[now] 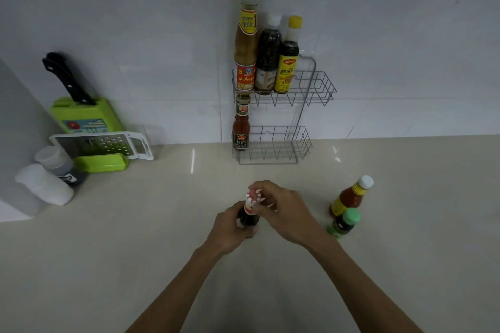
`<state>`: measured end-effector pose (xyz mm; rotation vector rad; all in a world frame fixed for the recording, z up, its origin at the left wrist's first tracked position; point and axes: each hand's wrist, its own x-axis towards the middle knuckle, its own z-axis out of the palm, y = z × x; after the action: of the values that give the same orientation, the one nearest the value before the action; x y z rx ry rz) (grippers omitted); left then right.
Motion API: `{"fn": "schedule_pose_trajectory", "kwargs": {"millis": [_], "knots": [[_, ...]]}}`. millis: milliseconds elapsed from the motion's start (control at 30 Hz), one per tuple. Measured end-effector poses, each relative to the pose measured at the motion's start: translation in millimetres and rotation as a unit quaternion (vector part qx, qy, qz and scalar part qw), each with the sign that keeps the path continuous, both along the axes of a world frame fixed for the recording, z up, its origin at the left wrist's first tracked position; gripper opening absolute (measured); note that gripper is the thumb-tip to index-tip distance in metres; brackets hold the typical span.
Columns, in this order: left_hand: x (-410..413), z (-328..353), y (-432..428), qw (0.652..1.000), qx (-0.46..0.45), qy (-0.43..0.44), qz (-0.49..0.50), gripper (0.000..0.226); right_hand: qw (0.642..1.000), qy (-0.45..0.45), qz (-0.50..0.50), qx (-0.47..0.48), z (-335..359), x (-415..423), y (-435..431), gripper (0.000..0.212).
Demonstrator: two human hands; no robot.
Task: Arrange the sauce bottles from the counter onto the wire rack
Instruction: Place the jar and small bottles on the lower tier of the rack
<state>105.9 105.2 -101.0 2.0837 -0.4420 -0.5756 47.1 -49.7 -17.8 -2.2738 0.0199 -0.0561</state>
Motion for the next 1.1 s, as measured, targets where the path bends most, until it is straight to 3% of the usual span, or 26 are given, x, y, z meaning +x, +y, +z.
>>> {"fn": "schedule_pose_trajectory", "kwargs": {"millis": [367,600,733,900,1100], "knots": [[34,37,-14,0.996,0.011,-0.086,-0.037,0.046,0.995,-0.084,-0.013,-0.043,25,22,-9,0.029],[85,90,-35,0.989,-0.004,-0.136,-0.055,0.043,0.992,-0.103,-0.071,-0.030,49,66,-25,0.062],[107,105,-51,0.985,-0.005,-0.164,-0.061,0.036,0.986,-0.112,-0.114,-0.048,48,94,-31,0.049],[130,98,-66,0.981,-0.013,-0.193,0.007,0.049,0.969,-0.178,-0.170,-0.006,32,123,-34,0.028],[163,78,-74,0.984,0.059,-0.164,0.037,0.047,0.952,-0.210,-0.223,0.001,-4,155,-35,0.024]]}}
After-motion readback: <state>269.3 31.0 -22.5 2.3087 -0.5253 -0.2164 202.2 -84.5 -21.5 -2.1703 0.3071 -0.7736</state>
